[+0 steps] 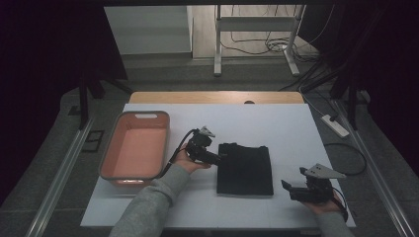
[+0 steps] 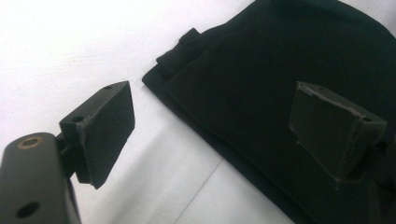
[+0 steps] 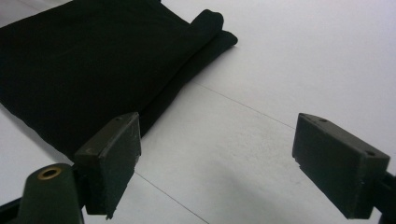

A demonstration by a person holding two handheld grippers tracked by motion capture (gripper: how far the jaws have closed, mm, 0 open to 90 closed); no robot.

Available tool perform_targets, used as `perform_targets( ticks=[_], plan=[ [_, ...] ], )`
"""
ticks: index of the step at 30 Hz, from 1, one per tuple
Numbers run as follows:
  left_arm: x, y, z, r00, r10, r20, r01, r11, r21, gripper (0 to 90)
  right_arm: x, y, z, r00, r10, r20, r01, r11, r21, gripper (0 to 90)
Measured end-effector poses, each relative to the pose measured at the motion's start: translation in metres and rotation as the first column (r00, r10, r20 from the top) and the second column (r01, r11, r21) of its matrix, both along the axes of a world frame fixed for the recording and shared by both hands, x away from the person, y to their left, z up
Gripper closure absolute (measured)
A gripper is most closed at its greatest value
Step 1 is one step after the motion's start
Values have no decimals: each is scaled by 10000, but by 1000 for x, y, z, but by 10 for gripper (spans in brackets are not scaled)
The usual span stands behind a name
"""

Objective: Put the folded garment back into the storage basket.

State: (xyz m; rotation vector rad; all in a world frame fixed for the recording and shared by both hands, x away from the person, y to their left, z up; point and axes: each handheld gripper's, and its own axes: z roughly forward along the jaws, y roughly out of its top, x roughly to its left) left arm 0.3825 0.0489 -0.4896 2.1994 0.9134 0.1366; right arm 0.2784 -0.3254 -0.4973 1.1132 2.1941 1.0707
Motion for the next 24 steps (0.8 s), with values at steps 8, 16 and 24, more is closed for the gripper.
perform_targets(
  ticks=[8, 16, 24],
  plan=[
    [8, -5, -7, 9998, -67, -162, 67, 10000, 28, 149, 0, 0, 0, 10000, 0, -11, 0, 10000, -2, 161],
    [19, -13, -16, 9991, -111, -397, 117, 9998, 149, 149, 0, 0, 0, 10000, 4, -21, -4, 10000, -7, 161],
    [28, -18, -24, 9973, -307, -661, 331, 9988, 355, 143, 1, 0, -1, 10000, 19, -28, -19, 10000, 22, 161]
  ],
)
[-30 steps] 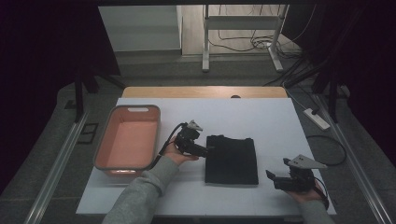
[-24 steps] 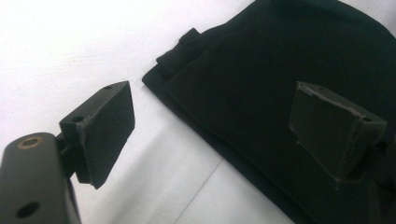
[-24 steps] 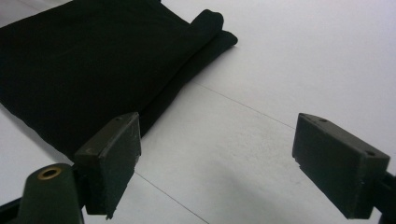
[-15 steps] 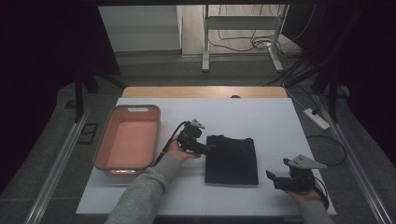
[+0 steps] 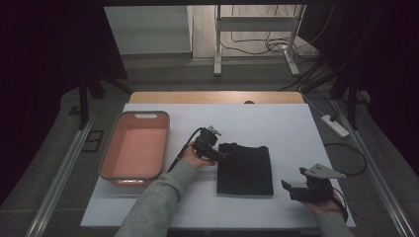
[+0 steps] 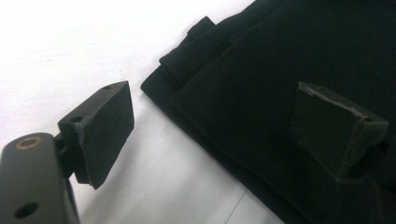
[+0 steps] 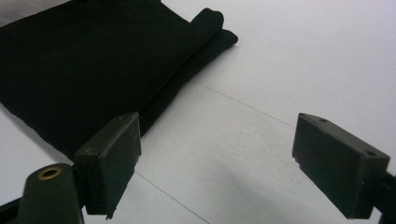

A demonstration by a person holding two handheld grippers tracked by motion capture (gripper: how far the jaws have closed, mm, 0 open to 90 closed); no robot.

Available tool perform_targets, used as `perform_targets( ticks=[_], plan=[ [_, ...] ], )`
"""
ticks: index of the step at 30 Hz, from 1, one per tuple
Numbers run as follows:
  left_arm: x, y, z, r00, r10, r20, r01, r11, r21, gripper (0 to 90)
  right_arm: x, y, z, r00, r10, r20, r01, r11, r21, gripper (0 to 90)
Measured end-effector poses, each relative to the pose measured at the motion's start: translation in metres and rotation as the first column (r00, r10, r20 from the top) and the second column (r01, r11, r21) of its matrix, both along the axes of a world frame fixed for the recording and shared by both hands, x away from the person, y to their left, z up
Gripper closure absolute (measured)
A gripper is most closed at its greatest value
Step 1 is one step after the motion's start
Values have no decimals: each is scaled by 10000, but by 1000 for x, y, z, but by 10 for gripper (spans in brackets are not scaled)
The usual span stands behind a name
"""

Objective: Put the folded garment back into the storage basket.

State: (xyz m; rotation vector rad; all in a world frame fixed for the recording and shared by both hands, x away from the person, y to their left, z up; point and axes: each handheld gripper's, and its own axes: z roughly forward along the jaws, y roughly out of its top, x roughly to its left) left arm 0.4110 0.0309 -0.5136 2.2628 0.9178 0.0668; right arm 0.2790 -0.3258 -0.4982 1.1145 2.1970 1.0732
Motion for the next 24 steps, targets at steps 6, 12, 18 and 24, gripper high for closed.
perform_targets(
  ticks=[6, 12, 18, 24],
  plan=[
    [4, -4, -4, 9999, -1, -132, 2, 9999, 110, 139, 0, 0, 0, 10000, -7, -9, 7, 10000, -17, 161],
    [7, -6, -8, 9997, -131, -206, 134, 9998, 139, 127, 0, 0, 0, 10000, 11, -27, -11, 10000, -32, 161],
    [10, -8, -13, 9994, -223, -252, 227, 9996, 173, 110, 0, 1, 0, 10000, 16, -43, -16, 10000, -49, 161],
    [10, -12, -14, 9995, -319, -29, 320, 9992, 223, 114, 0, 1, 0, 10000, 15, -61, -15, 10000, -73, 161]
  ],
)
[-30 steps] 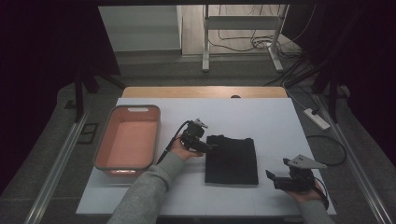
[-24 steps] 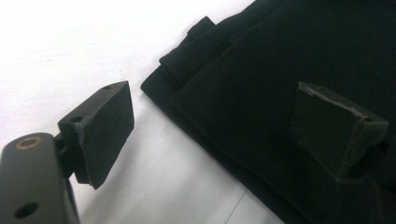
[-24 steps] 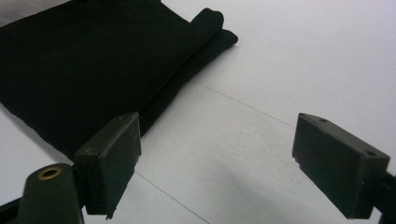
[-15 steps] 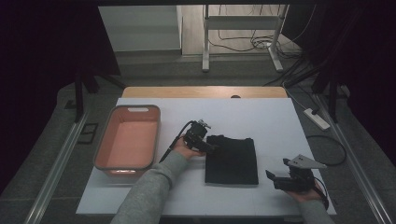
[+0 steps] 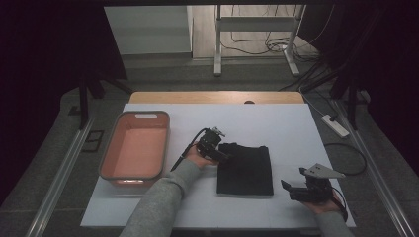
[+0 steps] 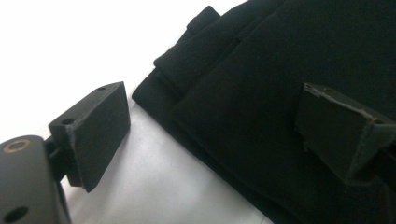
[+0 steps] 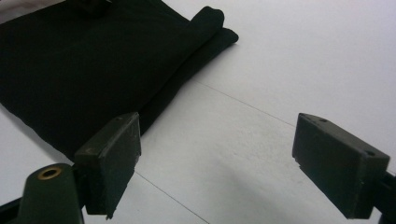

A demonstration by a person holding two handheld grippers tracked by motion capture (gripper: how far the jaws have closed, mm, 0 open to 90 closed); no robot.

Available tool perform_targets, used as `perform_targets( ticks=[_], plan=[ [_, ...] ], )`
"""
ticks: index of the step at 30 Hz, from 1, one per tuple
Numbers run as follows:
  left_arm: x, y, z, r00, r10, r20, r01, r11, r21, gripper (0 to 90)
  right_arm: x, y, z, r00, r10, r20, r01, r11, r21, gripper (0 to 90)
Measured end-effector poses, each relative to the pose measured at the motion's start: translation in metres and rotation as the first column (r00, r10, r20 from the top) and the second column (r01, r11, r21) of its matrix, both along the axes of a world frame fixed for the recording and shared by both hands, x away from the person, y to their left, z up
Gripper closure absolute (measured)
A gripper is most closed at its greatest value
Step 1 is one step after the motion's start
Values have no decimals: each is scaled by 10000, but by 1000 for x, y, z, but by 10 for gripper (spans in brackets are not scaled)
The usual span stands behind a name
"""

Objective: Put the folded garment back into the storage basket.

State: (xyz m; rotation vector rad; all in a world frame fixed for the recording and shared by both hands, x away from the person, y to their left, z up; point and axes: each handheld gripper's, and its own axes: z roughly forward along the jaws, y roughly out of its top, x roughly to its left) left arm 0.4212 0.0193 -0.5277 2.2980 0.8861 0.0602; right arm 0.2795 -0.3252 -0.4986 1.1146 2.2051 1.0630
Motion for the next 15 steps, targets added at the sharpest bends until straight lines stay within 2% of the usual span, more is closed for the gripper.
perform_targets(
  ticks=[5, 9, 12, 15],
  plan=[
    [-3, -6, 0, 9988, -266, 408, 255, 9993, 271, 144, 0, 0, 0, 10000, -6, 3, 6, 10000, -9, 162],
    [-3, -6, 0, 9977, -457, 491, 444, 9986, 271, 181, 0, 0, 0, 10000, -20, -5, 20, 10000, -8, 162],
    [-4, -5, 1, 9967, -631, 511, 624, 9979, 151, 268, 0, 0, 0, 10000, -35, -2, 35, 10000, -5, 163],
    [-6, -4, 2, 9949, -916, 431, 917, 9958, 8, 402, 0, 0, 0, 10000, -48, 16, 48, 10000, -4, 164]
  ],
)
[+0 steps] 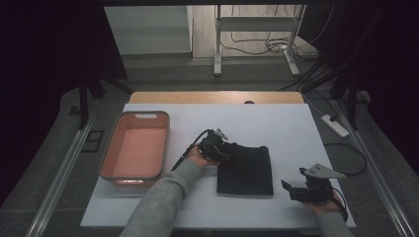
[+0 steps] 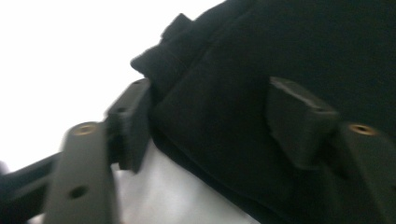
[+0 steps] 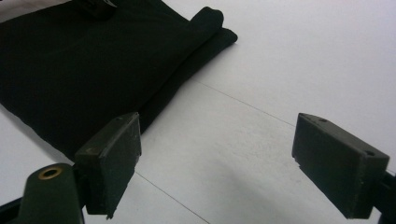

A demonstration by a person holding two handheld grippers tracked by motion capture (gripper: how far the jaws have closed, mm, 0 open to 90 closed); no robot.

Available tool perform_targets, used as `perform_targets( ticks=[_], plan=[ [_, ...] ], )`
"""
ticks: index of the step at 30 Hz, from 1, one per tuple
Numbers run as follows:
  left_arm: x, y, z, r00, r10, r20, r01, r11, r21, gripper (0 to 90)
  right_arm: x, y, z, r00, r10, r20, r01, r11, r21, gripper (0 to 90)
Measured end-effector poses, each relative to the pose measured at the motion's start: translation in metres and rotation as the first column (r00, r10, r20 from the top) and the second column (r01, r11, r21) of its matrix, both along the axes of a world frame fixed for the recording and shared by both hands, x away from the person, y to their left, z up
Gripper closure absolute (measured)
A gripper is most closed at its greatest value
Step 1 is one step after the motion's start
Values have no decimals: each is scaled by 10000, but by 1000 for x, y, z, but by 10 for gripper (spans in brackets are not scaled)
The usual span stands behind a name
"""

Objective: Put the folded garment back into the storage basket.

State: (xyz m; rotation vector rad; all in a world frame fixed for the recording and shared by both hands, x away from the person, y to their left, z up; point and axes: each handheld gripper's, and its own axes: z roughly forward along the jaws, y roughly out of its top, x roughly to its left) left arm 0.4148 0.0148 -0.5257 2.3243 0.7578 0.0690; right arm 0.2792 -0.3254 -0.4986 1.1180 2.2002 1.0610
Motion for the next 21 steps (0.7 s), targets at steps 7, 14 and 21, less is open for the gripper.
perform_targets(
  ticks=[7, 14, 21],
  plan=[
    [-4, 3, 0, 9997, -244, -1, 243, 9993, -299, 663, -1, -1, 1, 9998, -127, 171, 128, 9999, -29, 175],
    [-11, 1, 3, 9982, -321, 509, 325, 9994, -67, 726, -1, 0, 1, 9998, -139, 161, 140, 9999, -42, 177],
    [-17, 3, 12, 9963, -306, 802, 314, 9995, -85, 731, -1, -2, 2, 9993, -283, 262, 283, 9996, 25, 178]
  ],
)
